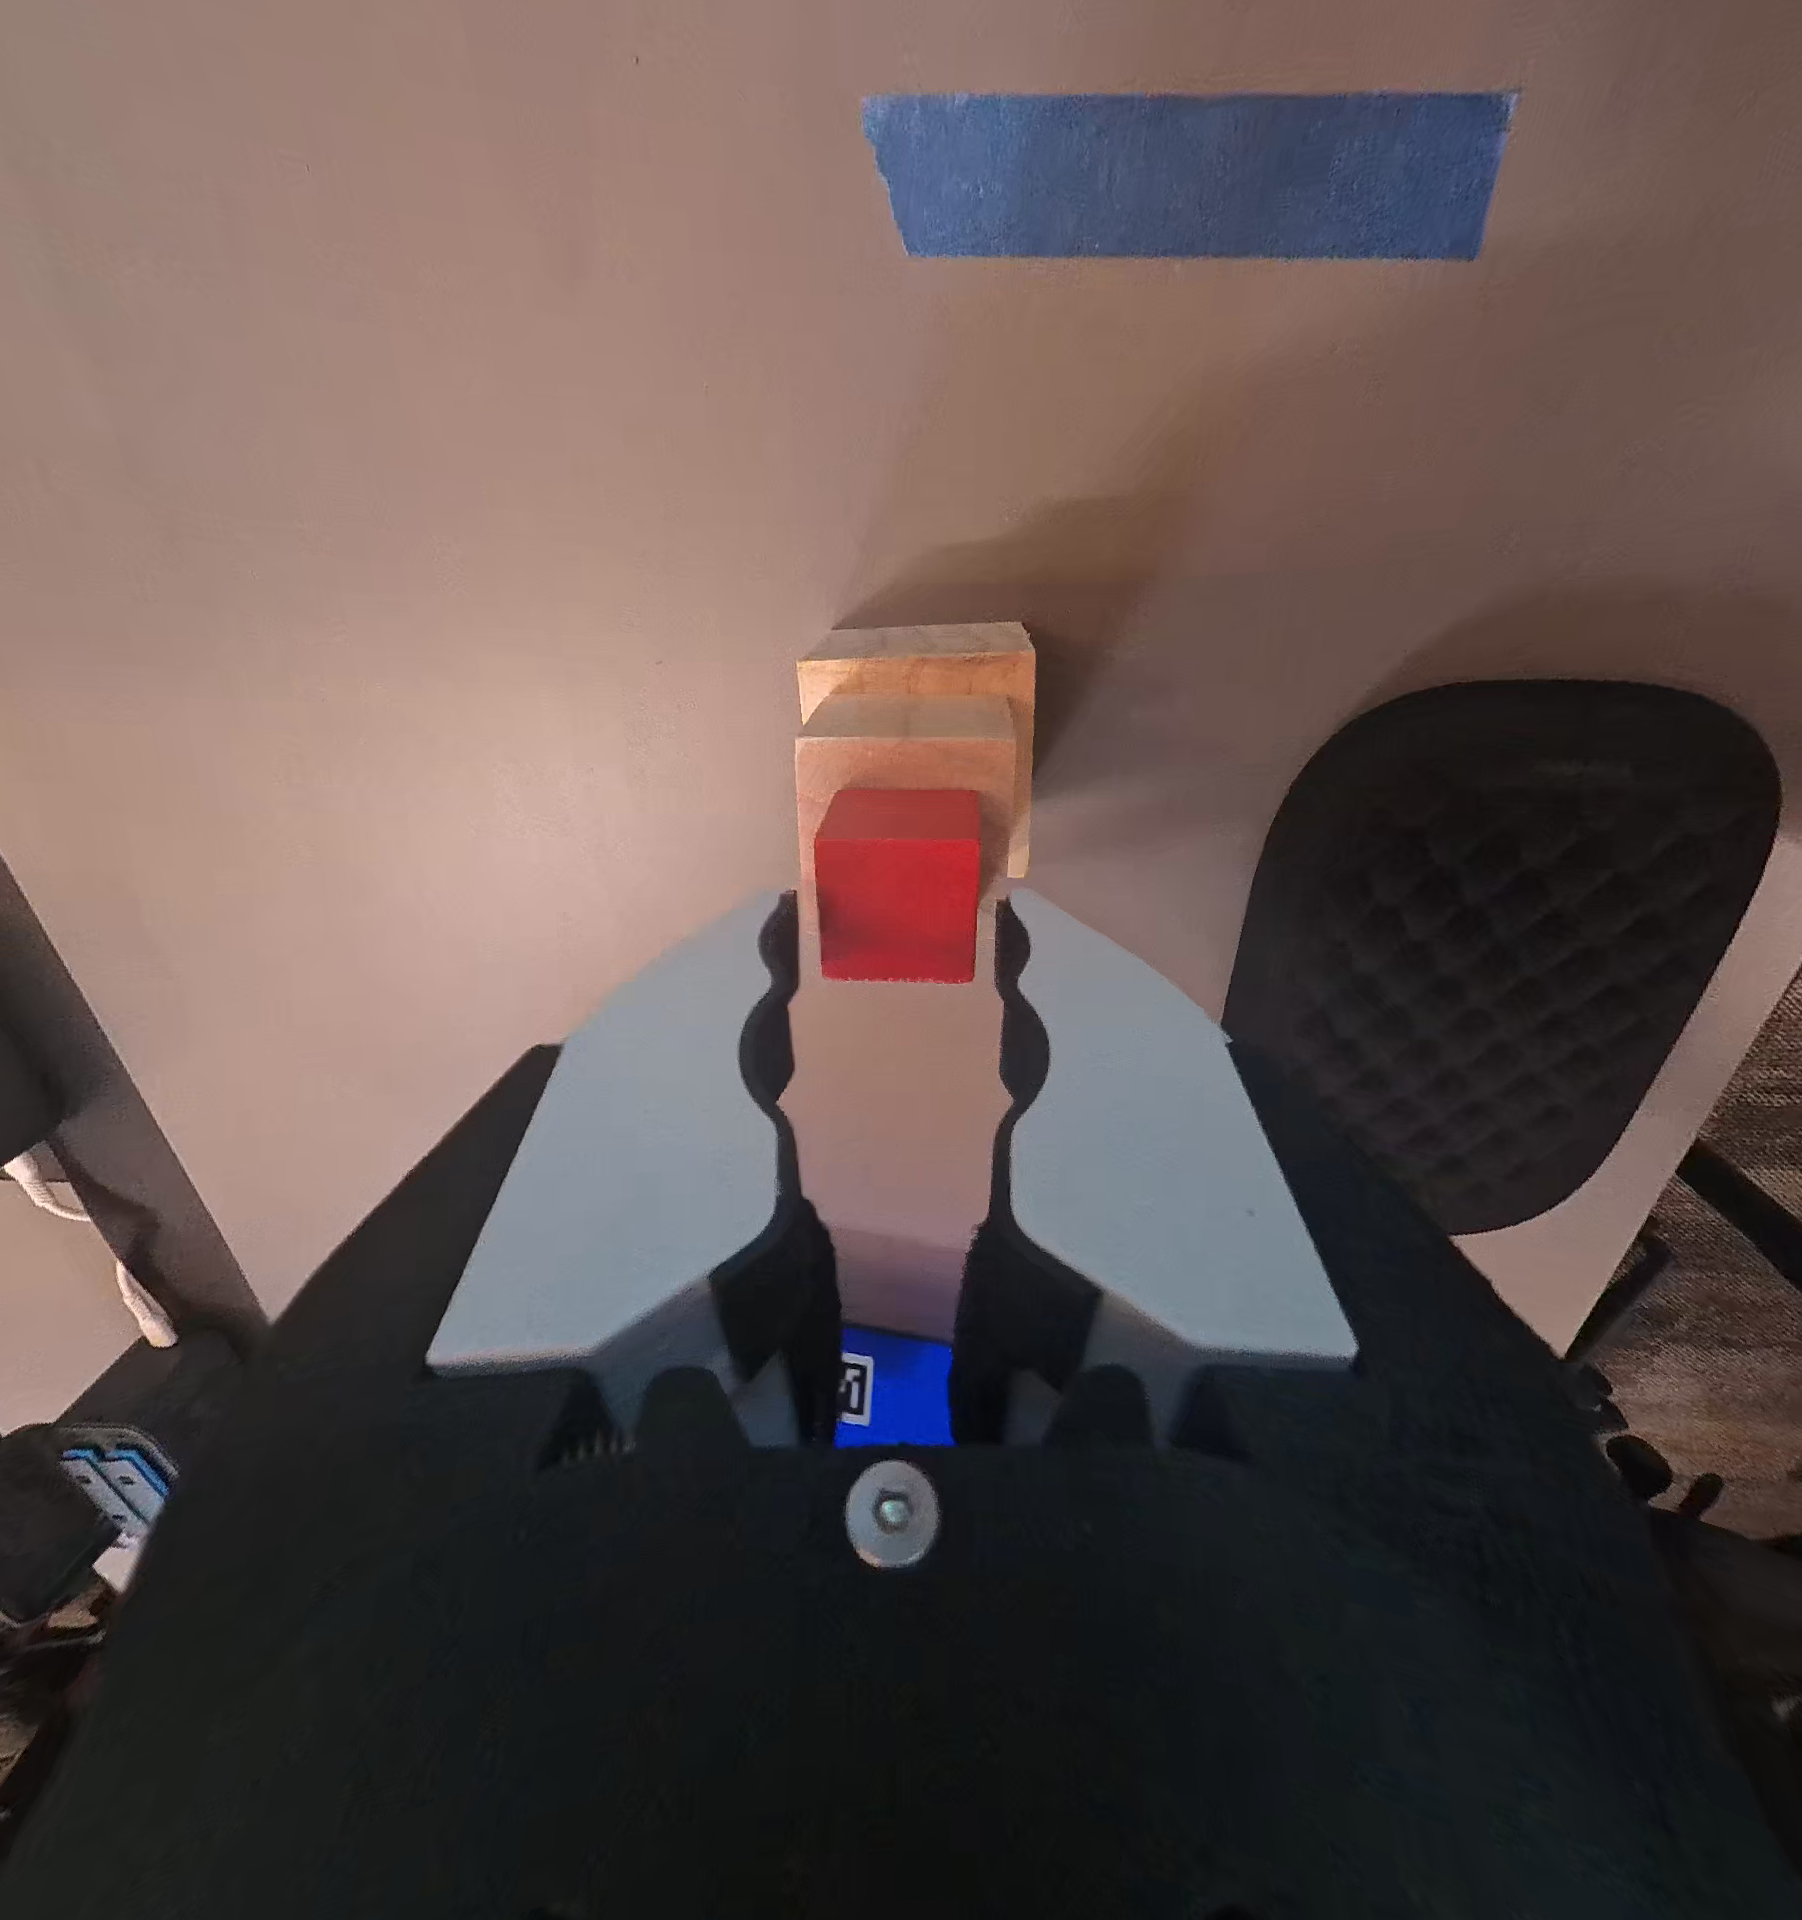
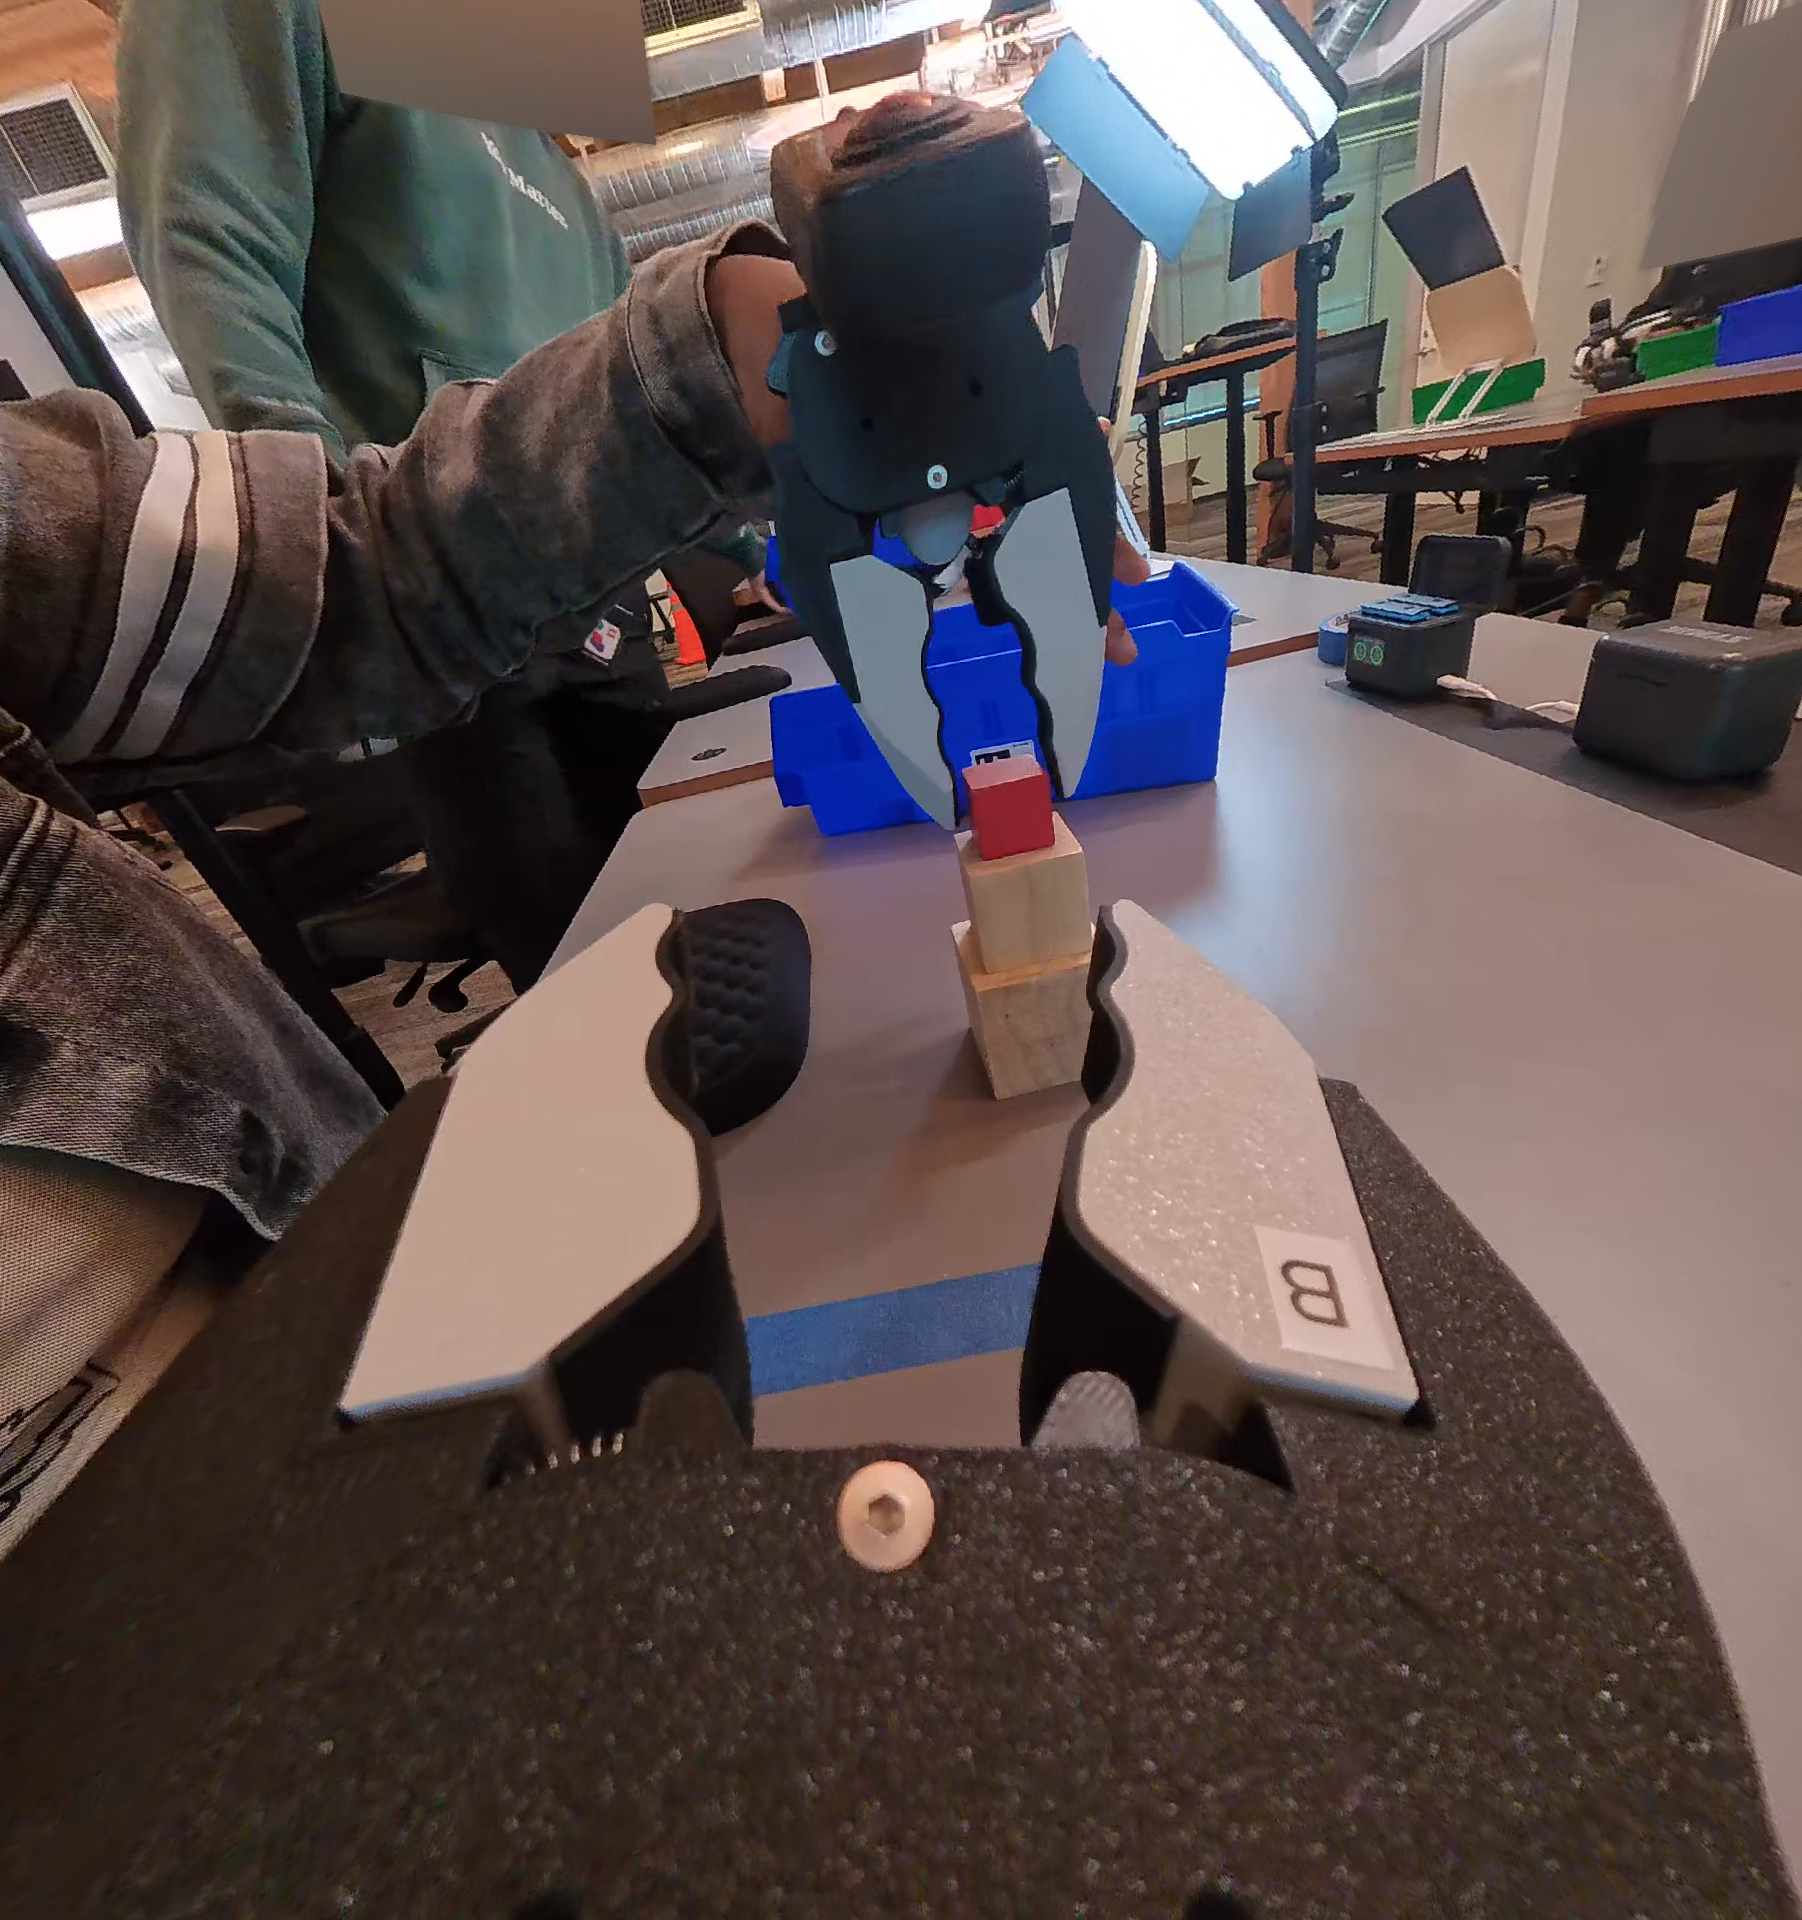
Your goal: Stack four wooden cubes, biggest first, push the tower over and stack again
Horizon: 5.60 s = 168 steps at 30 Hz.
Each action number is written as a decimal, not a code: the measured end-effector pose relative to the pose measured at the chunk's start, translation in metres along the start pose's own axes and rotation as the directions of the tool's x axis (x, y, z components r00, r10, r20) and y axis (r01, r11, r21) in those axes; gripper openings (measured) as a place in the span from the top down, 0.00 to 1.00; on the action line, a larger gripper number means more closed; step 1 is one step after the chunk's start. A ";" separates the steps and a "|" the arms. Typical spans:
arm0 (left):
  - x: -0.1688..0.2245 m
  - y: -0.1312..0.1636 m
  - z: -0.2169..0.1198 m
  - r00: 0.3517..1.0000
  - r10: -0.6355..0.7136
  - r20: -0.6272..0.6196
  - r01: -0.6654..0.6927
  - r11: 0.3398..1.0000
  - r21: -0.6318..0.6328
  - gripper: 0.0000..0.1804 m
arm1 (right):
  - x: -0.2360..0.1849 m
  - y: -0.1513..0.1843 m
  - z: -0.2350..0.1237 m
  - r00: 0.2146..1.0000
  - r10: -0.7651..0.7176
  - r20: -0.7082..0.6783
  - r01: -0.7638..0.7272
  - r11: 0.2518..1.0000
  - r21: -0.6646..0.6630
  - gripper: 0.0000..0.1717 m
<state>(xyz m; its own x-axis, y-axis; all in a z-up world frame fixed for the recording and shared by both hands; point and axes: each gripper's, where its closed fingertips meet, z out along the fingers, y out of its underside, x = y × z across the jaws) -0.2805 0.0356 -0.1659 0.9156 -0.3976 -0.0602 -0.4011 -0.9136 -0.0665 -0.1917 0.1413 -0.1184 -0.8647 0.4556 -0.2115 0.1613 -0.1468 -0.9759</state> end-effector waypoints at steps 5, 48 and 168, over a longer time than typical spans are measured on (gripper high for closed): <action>0.000 -0.002 -0.001 1.000 0.006 0.014 -0.006 1.000 0.022 0.81 | 0.000 0.000 0.000 1.000 0.005 0.004 -0.005 1.000 0.002 0.58; 0.007 -0.035 -0.101 0.774 -0.622 0.117 -0.277 -0.167 0.946 0.38 | 0.342 0.038 0.012 0.929 -0.325 -0.175 0.131 0.733 -0.667 0.71; 0.033 -0.007 -0.034 0.798 -0.597 0.082 0.079 0.239 0.968 0.20 | 0.019 0.007 -0.074 0.906 -0.356 -0.228 0.336 0.934 -0.122 0.14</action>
<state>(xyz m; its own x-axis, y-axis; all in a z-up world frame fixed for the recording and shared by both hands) -0.2466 0.0261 -0.1339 0.9676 0.2357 -0.0903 -0.0511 -0.1673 -0.9846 -0.1715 0.2136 -0.1330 -0.7324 0.6655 0.1436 -0.0820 0.1231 -0.9890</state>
